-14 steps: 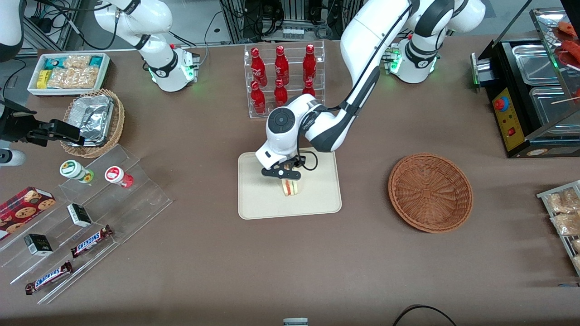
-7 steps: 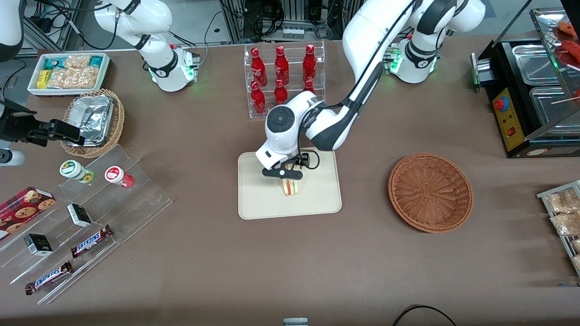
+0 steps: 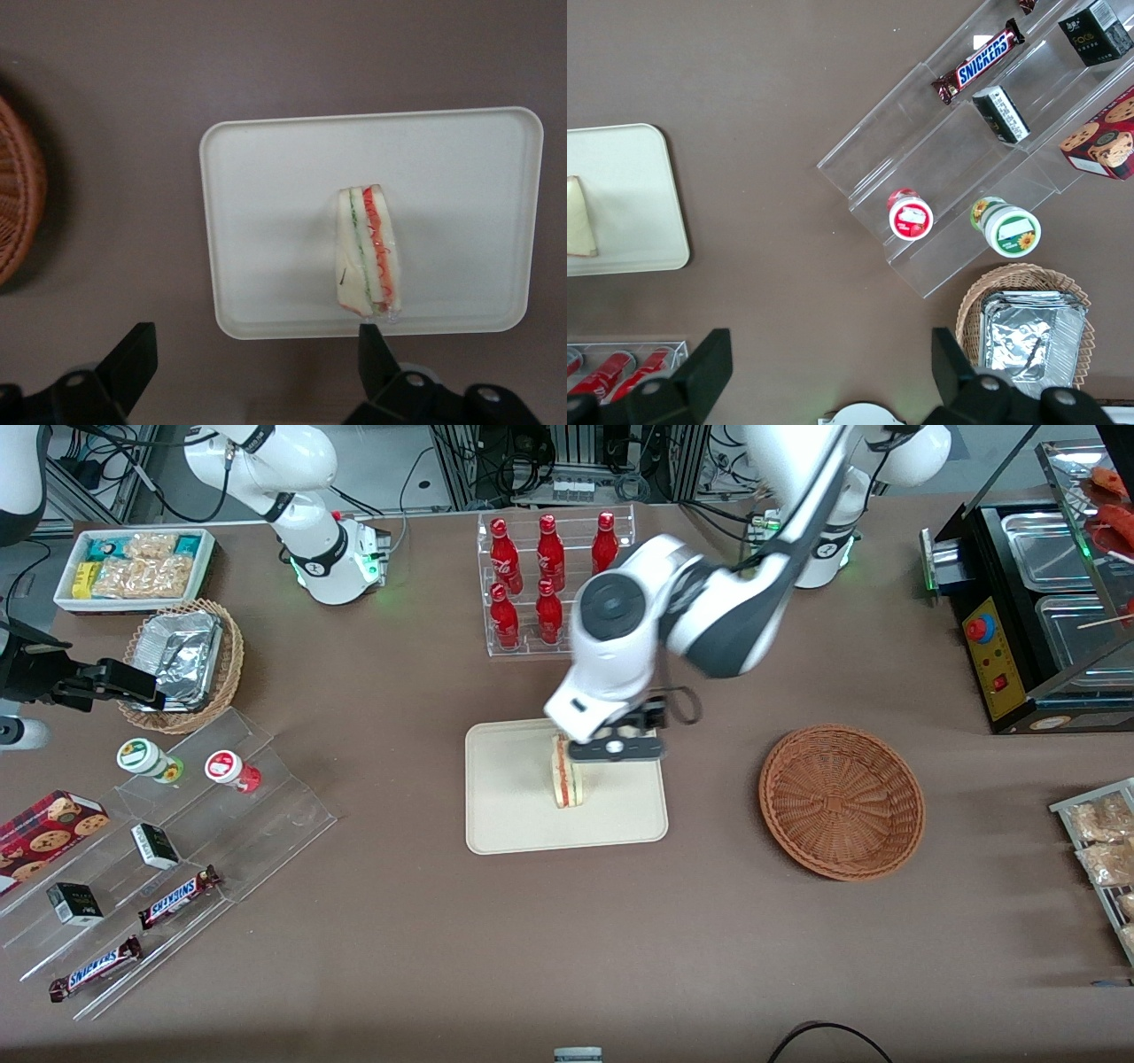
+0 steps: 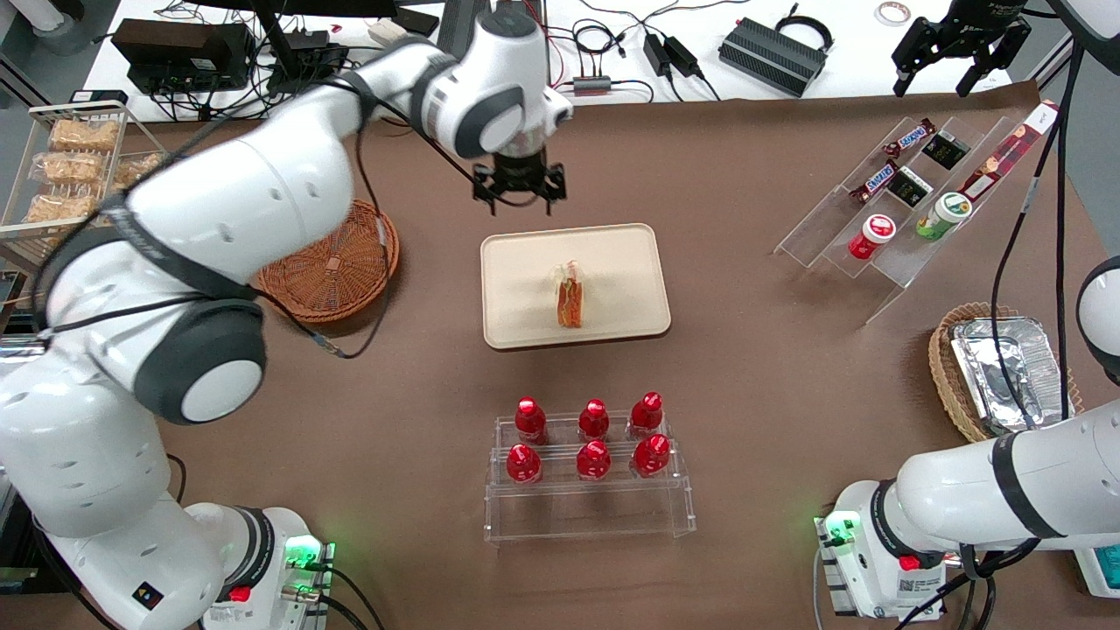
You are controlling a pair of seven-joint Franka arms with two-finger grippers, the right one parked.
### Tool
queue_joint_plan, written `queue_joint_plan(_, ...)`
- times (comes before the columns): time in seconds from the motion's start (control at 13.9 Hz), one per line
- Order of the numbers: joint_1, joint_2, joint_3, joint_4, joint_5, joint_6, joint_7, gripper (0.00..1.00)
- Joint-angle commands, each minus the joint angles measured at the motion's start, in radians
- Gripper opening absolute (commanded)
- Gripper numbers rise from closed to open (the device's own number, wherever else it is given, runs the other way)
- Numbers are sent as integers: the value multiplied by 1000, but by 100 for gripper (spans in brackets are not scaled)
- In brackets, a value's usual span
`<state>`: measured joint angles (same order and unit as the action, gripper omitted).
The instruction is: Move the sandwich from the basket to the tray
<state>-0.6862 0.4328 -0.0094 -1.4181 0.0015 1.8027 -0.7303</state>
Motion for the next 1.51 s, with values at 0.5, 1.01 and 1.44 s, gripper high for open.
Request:
queue_joint_plan(0.5,325,-344,-3,-246,8,-117,352,100)
queue_joint_plan(1.01,497,-538,-1,-435,8,-105,592,100)
queue_joint_plan(1.44,519,-528,63,-365,2,-125,676,100)
